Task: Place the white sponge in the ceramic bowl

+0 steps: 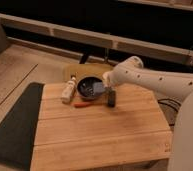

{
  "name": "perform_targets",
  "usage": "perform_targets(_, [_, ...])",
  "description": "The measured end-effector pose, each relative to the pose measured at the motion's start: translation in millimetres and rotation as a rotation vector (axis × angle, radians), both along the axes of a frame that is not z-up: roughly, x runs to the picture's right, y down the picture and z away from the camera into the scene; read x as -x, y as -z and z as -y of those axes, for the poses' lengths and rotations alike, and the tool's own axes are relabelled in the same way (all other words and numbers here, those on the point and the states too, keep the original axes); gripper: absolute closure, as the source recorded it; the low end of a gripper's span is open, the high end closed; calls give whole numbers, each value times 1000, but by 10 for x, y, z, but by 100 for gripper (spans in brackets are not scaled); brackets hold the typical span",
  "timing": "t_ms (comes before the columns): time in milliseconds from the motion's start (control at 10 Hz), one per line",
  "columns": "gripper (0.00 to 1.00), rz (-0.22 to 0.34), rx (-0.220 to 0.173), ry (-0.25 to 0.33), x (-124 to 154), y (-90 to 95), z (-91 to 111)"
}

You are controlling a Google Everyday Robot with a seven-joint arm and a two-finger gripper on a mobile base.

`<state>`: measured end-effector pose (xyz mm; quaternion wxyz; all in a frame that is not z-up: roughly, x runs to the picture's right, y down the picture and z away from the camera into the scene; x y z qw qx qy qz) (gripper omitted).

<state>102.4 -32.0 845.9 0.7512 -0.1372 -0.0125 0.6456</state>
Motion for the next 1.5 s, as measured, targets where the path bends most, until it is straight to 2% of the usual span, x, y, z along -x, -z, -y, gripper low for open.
perform_targets(200, [100,-31,1,-26,-210,-198,151])
perform_targets(300, [100,-28,-3,-27,-187,-265,240])
perform_targets(600, [100,15,-26,5,63,-405,544])
perform_targets(700, [100,35,-28,16,174,-427,581])
perform_targets(800, [100,55,-22,24,275,-457,571])
perform_targets(1100, [98,111,27,47,485,-573,340])
perform_targets(1200, [86,153,55,60,616,-614,218])
perform_targets(1300, [81,174,67,69,689,-631,158])
perform_targets(1500, [79,190,72,72,748,-627,136])
